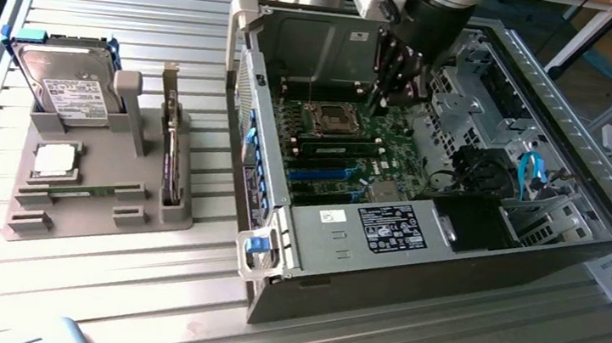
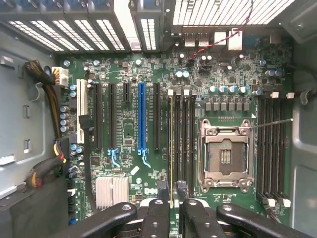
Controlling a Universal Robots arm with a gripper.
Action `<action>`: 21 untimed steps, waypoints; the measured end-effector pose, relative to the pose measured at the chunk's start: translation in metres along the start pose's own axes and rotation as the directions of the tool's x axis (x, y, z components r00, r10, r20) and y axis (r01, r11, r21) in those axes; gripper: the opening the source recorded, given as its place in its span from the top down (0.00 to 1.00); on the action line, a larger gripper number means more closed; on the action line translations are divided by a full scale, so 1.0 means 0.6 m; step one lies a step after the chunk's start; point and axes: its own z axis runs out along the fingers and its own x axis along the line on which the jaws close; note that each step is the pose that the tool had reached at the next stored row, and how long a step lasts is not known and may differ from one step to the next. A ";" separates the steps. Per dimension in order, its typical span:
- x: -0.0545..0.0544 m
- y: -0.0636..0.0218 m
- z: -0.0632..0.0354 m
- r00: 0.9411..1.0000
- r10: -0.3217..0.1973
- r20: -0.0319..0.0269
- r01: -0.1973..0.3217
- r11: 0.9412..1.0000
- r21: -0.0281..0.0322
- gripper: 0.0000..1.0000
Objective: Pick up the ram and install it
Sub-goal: 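Insert the ram into the slot, then press down the ram until it locks into place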
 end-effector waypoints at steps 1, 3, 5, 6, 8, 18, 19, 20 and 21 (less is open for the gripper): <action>0.000 0.000 -0.005 1.000 0.000 -0.001 0.000 1.000 0.000 0.81; 0.000 0.000 -0.017 1.000 0.000 -0.003 0.000 1.000 -0.001 0.81; 0.000 0.000 -0.023 1.000 0.000 -0.004 0.000 1.000 -0.002 0.81; 0.000 0.000 -0.026 1.000 0.000 -0.005 0.000 1.000 -0.002 0.81; 0.001 0.000 -0.033 1.000 0.000 -0.007 0.000 1.000 -0.003 0.81; 0.001 0.000 -0.053 1.000 0.000 -0.013 0.000 1.000 -0.004 0.81; 0.001 0.000 -0.053 1.000 0.000 -0.013 0.000 1.000 -0.004 0.81; 0.001 0.000 -0.053 1.000 0.000 -0.013 0.000 1.000 -0.004 0.81; 0.001 0.000 -0.053 1.000 0.000 -0.013 0.000 1.000 -0.004 0.81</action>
